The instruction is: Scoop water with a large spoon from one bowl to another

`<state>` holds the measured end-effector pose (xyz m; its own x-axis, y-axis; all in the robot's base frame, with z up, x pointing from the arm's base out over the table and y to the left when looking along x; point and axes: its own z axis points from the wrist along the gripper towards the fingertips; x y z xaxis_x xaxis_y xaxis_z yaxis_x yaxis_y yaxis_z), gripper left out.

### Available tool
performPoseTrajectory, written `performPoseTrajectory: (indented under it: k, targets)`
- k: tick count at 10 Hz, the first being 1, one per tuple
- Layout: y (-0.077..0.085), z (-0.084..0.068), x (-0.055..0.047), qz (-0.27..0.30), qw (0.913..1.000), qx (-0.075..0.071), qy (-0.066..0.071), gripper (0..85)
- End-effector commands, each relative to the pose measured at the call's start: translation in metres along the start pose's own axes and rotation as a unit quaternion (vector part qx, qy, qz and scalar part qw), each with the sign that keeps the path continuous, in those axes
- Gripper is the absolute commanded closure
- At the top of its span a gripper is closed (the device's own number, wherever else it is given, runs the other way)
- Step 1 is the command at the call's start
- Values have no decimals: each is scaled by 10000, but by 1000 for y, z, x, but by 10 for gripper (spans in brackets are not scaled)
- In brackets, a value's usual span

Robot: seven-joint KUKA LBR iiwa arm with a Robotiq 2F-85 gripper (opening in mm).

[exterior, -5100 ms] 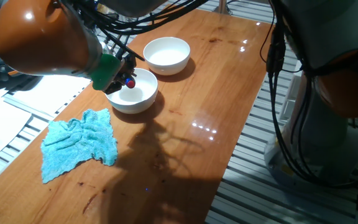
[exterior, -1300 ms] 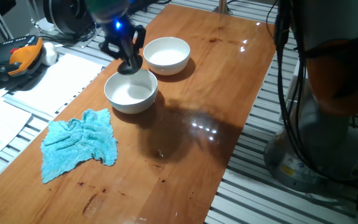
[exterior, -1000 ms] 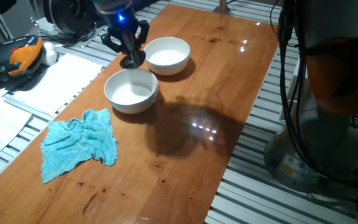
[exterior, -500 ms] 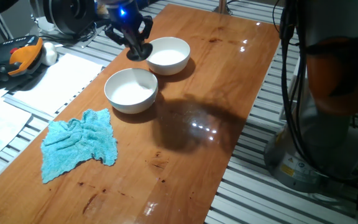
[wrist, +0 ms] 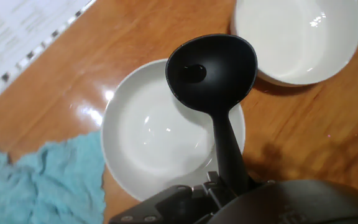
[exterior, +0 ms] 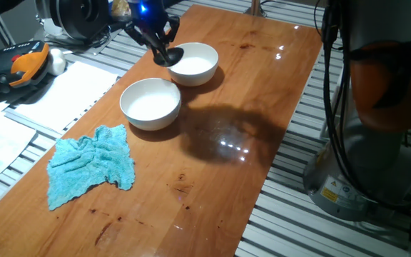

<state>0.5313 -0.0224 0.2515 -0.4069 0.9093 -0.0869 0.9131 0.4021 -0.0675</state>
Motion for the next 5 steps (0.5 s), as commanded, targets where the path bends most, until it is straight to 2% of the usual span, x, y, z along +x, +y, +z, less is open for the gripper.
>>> performPoseTrajectory:
  k: [1, 3, 5]
  targets:
    - [-1, 1, -2, 813, 9967, 63, 12, 850]
    - [0, 5, -7, 1206, 9926, 127, -92, 850]
    - [-2, 12, -15, 1487, 9888, 102, -101, 850]
